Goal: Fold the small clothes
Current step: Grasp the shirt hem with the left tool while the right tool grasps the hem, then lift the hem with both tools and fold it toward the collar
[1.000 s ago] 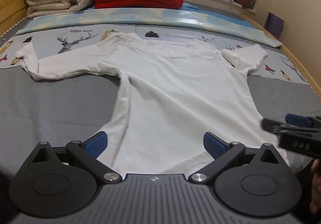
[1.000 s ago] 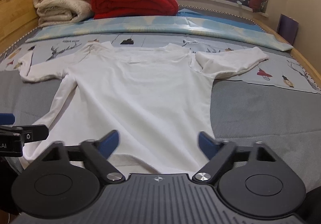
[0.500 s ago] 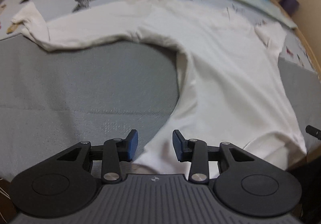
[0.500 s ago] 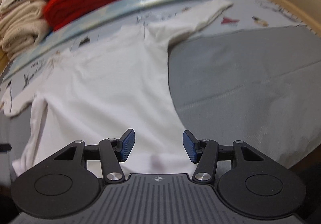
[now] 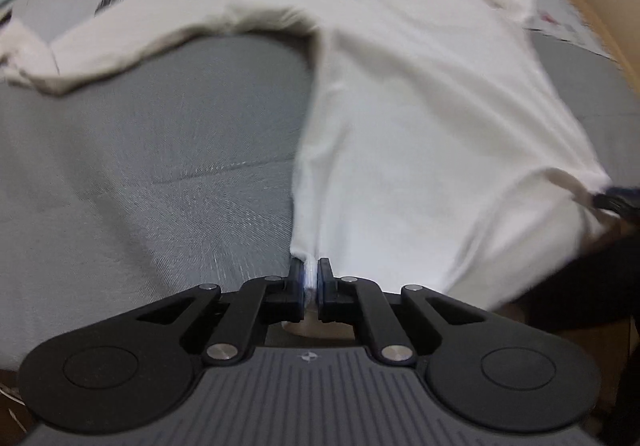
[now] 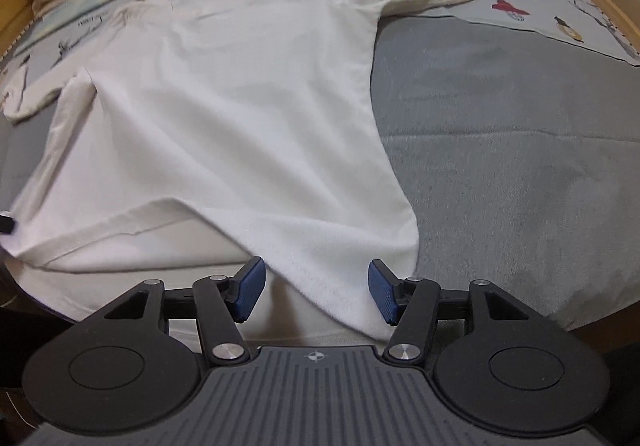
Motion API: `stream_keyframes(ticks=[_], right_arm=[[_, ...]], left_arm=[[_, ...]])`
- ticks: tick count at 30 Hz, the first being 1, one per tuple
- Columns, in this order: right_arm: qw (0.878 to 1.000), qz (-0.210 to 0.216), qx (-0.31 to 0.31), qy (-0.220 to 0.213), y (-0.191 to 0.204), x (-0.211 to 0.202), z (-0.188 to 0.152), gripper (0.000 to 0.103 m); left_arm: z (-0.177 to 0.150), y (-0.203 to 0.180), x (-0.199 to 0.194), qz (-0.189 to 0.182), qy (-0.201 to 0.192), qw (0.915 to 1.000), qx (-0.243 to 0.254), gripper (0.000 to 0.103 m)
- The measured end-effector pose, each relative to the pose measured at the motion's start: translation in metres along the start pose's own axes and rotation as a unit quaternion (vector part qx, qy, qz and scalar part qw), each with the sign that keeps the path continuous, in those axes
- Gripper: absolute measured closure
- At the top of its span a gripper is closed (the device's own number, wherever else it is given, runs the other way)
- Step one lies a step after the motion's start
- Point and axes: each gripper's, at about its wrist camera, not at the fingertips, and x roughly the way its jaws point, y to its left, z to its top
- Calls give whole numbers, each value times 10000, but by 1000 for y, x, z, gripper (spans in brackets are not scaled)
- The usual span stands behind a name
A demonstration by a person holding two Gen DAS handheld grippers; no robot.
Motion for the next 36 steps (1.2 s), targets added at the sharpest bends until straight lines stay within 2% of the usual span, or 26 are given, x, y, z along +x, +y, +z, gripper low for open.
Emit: stream_keyframes(ticks=[2,5,6,8,9,10,11,12,14,15,16,17,18,19,22,26,30,32,33,34,36], right_arm=[[10000,-7,-4,35,1,3,0,41],[10000,7,-25,85,2,6,0,38],[9999,21,-47,101,0,7,0,38],[9998,32,-91,152,1,8,-1,37],[9998,13,-111,174,2,8,0,37],[9997,0,-134,203,2,9,-1,37],[9996,-8,-161,232,2,9,-1,37],[9995,-6,-198,254,2,10,-2,38],[9992,41,-295,282,3,9,-4,39],[9988,96,-355,310,3,8,-6,47],[9983,152,-430,364,2,8,-9,61],[9978,157,-473,442,1,9,-11,71],[9974,142,-490,514,0,9,-14,88],[9971,92,-495,574,-2,8,-17,94],[9978,-49,-351,567,-18,0,-24,99],[9976,-339,104,602,-47,-4,-39,99],[9994,-10,283,211,-56,-17,-42,97],[9997,175,150,-8,-48,-22,-40,80],[9997,219,35,-79,-44,-22,-39,57],[9996,200,-161,-119,-37,-20,-37,42],[9981,64,-613,-74,-22,-11,-36,41]], left_arm=[[-11,1,-15,-4,19,9999,119,97],[-31,-1,-14,284,293,9980,493,97],[-33,-4,-10,359,433,9962,660,95],[-33,-6,-3,498,572,9940,782,85],[-28,-6,-3,683,519,9932,783,73],[-27,-6,-4,731,387,9938,737,67],[-23,-6,-7,689,219,9951,674,66],[-14,-4,-14,513,-30,9971,562,65],[-7,-8,-14,184,-292,9985,434,65],[-1,-11,-11,5,-326,9985,429,65],[2,-18,-7,-86,-301,9984,468,65],[4,-24,0,-157,-273,9981,534,65],[9,-33,10,-207,-257,9974,636,65],[13,-41,15,-295,-244,9964,755,65],[12,-65,26,-642,-201,9933,943,65],[9,-87,36,-964,-74,9880,1201,65],[6,-104,44,-1066,30,9823,1542,62],[7,-106,50,-1071,124,9812,1599,62],[6,-108,53,-1029,178,9809,1642,62],[6,-108,56,-994,218,9809,1657,62],[-3,-107,55,-960,275,9810,1662,62]])
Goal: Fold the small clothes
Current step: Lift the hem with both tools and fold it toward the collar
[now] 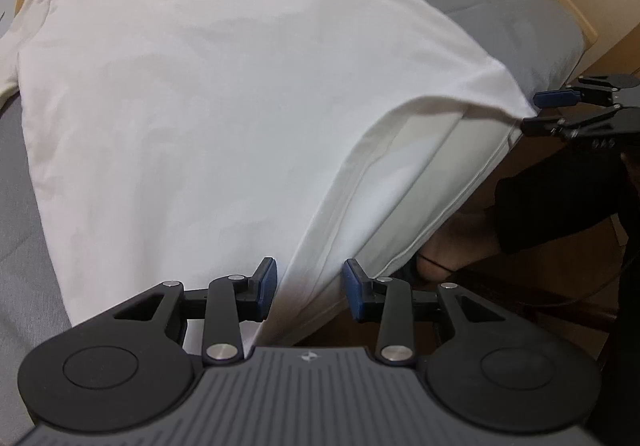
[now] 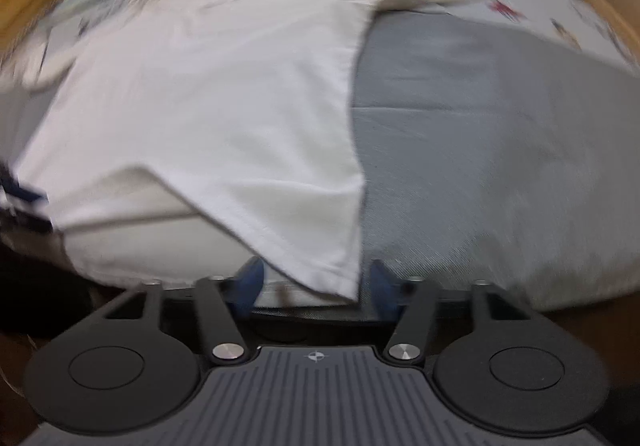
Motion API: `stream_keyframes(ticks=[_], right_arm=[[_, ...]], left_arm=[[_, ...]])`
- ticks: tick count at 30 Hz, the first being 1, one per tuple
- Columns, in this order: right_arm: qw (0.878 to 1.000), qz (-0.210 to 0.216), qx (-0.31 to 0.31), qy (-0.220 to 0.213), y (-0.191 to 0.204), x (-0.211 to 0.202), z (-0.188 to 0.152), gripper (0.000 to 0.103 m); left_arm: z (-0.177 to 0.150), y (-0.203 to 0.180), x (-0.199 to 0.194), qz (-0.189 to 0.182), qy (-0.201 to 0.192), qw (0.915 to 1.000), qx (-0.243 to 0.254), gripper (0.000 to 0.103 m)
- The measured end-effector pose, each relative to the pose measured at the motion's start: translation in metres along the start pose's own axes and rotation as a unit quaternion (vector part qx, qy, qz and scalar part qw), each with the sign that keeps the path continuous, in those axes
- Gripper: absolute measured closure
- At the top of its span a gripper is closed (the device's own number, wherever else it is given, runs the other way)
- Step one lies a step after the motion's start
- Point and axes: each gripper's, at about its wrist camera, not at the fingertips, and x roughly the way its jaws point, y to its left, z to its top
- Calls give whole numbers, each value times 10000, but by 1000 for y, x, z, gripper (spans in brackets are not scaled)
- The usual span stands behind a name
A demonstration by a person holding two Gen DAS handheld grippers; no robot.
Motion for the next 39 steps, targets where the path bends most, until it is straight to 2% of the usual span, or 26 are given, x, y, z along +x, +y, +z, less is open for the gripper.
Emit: stream_keyframes(ticks=[4,5,6,7,9,11,13,17,18,19,21,23,24,25,27,28,31,33,34,35,36,37,39], right_arm=[[9963,-379,-655,414,18,22,2,47],[9955,-424,-724,431,19,25,3,51],[9954,-462,-726,420,18,25,4,67],[9959,-499,-645,399,14,24,5,80],[9981,-421,-307,337,2,18,6,95],[9992,-332,149,179,-14,8,8,95],[9977,-414,528,74,-28,-4,7,97],[9917,-571,1083,386,-46,-3,-2,97],[9899,-723,1124,483,-49,-1,-4,94],[9884,-804,1175,534,-50,-1,-5,93],[9893,-618,1267,382,-48,-6,-4,93],[9921,-371,1194,52,-42,-15,-1,90],[9935,-270,1103,-115,-38,-18,1,83],[9945,-186,1004,-240,-34,-20,3,72],[9960,-137,847,-268,-27,-14,7,59],[9968,-167,764,-168,-24,-6,8,57],[9947,-500,738,512,-24,21,6,57],[9930,-463,1005,422,-30,19,9,57],[9933,-408,1052,236,-30,15,13,57],[9935,-486,1002,233,-29,15,15,57],[9925,-664,945,407,-28,22,15,53],[9910,-749,981,515,-29,27,14,51],[9911,-754,1027,394,-28,25,18,51]], left_arm=[[2,-7,2,-10,-16,10000,41,62],[3,-8,2,-6,-10,10000,60,63],[2,-7,0,5,-5,10000,73,68],[2,-7,0,12,-2,10000,90,79],[0,-4,-4,-68,3,9999,115,97],[-2,-7,-10,-264,-57,9994,234,100],[-4,-12,-12,-452,-17,9982,405,100],[-6,-21,-14,-685,126,9952,686,94],[-5,-21,-18,-785,40,9946,678,86],[-1,-21,-24,-931,-153,9936,621,72],[4,-15,-33,-969,-454,9934,406,61],[9,-7,-32,-851,-506,9950,100,61],[11,-1,-27,-721,-443,9964,-78,61],[11,4,-19,-501,-302,9980,-239,61],[10,10,0,-39,56,9992,-396,62],[9,12,6,116,196,9989,-405,63],[12,16,-7,-47,-164,9977,-649,62],[14,22,-14,-104,-294,9958,-861,62],[14,25,-11,-56,-212,9952,-958,62],[13,26,-4,110,-17,9952,-970,62],[10,23,3,251,104,9955,-909,62],[11,20,4,304,94,9962,-815,61],[14,21,-8,192,-187,9955,-908,61]])
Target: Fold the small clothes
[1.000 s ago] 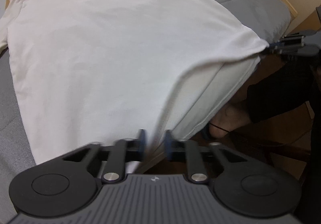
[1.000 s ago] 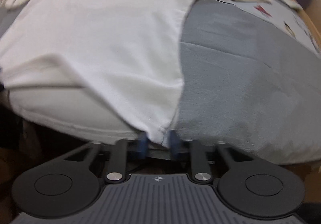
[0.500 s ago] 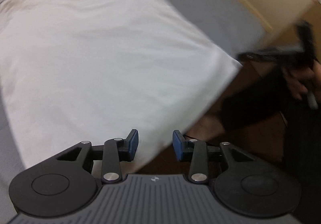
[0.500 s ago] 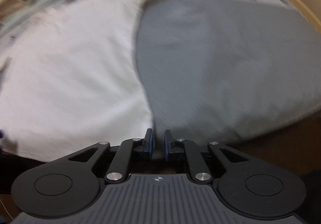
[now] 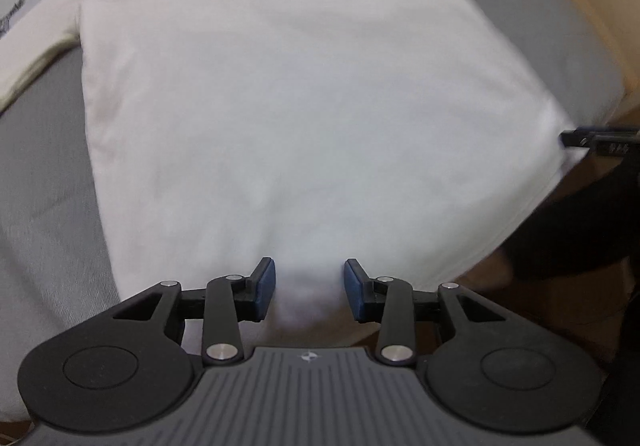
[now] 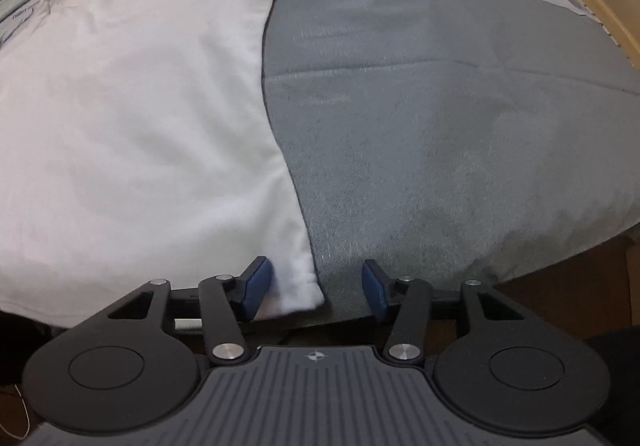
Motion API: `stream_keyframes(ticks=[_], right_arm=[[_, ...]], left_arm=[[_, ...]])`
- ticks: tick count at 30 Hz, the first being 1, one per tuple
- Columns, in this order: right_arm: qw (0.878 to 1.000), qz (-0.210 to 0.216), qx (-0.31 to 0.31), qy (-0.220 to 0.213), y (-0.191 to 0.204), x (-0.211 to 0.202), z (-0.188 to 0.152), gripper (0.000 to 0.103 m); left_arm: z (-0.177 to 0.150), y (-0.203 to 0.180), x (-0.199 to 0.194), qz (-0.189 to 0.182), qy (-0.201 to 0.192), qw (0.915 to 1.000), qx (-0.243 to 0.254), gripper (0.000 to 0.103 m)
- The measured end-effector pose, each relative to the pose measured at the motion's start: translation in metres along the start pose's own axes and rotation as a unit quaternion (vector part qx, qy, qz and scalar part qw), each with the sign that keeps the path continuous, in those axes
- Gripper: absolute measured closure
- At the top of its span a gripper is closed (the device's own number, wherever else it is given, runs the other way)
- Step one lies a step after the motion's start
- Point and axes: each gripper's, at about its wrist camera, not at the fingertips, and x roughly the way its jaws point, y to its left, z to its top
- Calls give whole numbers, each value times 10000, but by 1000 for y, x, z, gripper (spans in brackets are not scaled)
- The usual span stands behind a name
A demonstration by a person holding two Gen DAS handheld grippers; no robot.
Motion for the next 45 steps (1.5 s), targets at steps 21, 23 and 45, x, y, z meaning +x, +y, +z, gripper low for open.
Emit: stream_keyframes(ticks=[21,23,45], right_arm=[[9361,756,329,-3419,2,-139,80,50],[9326,987,267,-3460,3,-152,102,50],[9259,1819,-785,-3217,135,-85,284,78]], left_arm=[[48,22,-139,1464,-3262,9313,-690,18],[67,36,-148,1529,-3320,9281,-708,18],[130,265,-112,2761,-2852,8712,-2888,17]])
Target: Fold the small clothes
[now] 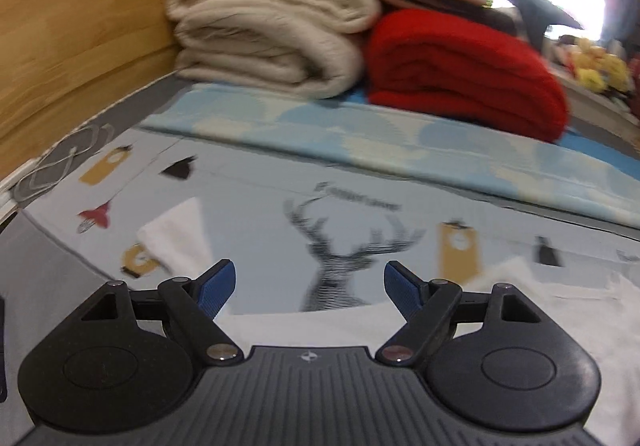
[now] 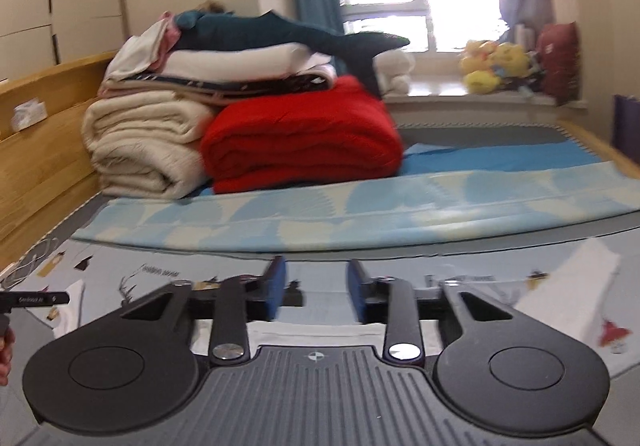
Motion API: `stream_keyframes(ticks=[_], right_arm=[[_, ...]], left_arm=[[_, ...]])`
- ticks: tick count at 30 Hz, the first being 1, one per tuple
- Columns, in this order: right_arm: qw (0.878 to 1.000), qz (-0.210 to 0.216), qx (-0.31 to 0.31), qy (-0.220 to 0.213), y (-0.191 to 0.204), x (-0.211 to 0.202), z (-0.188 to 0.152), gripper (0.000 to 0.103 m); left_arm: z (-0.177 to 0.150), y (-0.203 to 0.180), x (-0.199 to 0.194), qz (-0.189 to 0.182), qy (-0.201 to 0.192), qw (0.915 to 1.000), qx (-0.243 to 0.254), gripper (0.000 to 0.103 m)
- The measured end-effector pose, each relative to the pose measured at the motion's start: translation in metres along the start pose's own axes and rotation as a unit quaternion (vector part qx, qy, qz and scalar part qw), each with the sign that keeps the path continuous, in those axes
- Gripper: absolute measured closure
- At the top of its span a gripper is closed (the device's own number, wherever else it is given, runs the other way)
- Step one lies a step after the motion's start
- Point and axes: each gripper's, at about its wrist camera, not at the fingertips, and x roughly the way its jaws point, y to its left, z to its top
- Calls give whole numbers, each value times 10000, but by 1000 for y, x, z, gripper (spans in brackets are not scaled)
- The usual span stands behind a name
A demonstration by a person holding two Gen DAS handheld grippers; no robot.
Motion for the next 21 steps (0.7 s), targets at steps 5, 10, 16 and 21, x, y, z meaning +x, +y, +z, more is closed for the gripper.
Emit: stream_keyframes(ticks=[5,10,16,21], right_arm=[[9989,85,57,467,7,37,-16,84],[9973,264,-321,610,18,51,-20,84],[9958,262,-298,824,17,69,-21,84],[9951,254,-274,918,18,76,-24,84]], left_arm=[[-4,46,47,408,196,9979,-457,65],[1,97,79,1034,390,9836,-1427,68],[10,131,104,1087,472,9694,-2148,51],[5,138,126,930,799,9656,-2295,65]])
